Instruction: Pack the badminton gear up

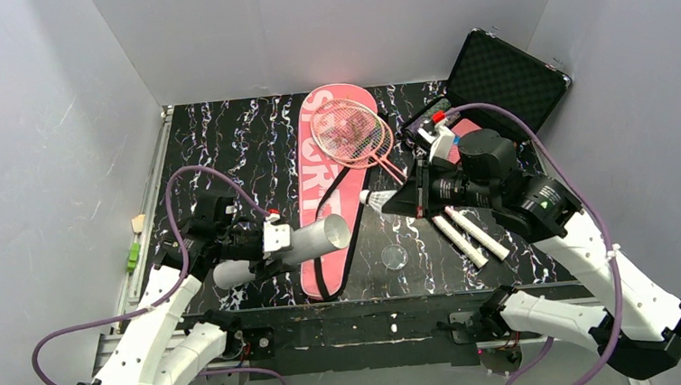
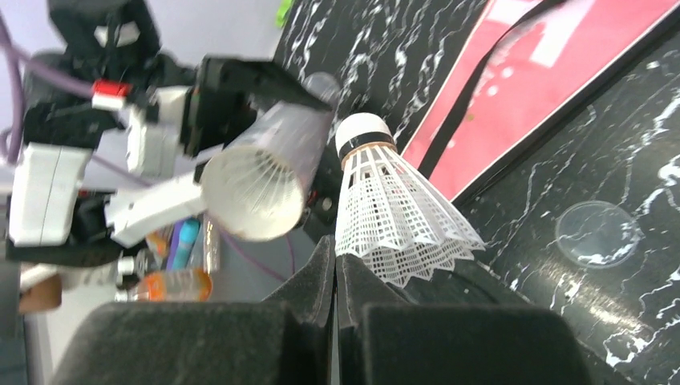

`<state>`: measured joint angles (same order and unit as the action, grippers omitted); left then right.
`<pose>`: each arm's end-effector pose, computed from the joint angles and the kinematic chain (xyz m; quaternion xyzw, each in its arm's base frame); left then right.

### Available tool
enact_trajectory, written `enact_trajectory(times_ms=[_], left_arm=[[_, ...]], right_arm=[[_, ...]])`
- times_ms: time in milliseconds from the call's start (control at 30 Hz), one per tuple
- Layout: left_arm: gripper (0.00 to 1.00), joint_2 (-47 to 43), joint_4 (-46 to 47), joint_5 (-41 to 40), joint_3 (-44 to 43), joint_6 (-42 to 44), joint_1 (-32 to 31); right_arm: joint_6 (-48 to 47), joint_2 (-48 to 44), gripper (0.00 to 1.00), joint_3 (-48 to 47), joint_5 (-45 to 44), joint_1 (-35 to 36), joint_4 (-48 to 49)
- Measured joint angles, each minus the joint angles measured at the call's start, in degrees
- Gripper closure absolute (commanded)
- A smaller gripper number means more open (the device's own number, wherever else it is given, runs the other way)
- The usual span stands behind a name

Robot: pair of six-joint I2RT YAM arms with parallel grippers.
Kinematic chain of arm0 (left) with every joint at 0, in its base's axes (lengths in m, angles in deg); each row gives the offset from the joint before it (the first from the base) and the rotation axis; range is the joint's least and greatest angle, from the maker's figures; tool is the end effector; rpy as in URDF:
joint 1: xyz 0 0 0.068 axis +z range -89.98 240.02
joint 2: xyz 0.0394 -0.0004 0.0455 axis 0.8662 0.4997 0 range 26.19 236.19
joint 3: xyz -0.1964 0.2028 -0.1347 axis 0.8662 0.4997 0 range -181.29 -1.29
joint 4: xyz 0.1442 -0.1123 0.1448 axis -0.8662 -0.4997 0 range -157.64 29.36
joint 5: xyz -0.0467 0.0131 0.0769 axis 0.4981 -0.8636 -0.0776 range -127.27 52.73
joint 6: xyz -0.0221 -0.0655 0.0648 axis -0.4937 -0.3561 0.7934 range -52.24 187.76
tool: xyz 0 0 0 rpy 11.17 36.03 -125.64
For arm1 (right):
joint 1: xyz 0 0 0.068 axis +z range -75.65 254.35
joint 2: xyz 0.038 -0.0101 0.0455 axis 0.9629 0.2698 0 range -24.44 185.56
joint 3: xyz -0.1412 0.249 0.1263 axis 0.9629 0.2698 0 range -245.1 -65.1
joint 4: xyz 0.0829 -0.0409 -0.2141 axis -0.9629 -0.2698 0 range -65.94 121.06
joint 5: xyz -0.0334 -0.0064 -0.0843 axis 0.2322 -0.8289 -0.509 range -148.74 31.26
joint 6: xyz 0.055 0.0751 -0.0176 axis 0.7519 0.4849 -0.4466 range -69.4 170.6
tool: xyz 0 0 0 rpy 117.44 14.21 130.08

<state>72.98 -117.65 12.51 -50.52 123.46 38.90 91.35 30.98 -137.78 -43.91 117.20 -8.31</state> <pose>0.0677 -0.0962 0.2997 0.6372 0.5975 -0.3007 0.3828 0.1164 0.1379 0.4267 -0.0871 0.8212 0.4489 0.3414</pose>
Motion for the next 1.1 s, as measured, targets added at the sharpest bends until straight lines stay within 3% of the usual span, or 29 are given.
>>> enact_trajectory(times_ms=[433, 1100], left_arm=[[0.69, 0.72, -0.79, -1.42, 0.11, 2.45, 0.00], [0.69, 0.72, -1.36, -1.49, 0.11, 3.45, 0.00]], right_arm=[[-6.01, 6.51, 0.99, -11.10, 3.37, 10.47, -11.56], [-11.56, 24.72, 0.99, -24.00, 7.65, 14.99, -14.71]])
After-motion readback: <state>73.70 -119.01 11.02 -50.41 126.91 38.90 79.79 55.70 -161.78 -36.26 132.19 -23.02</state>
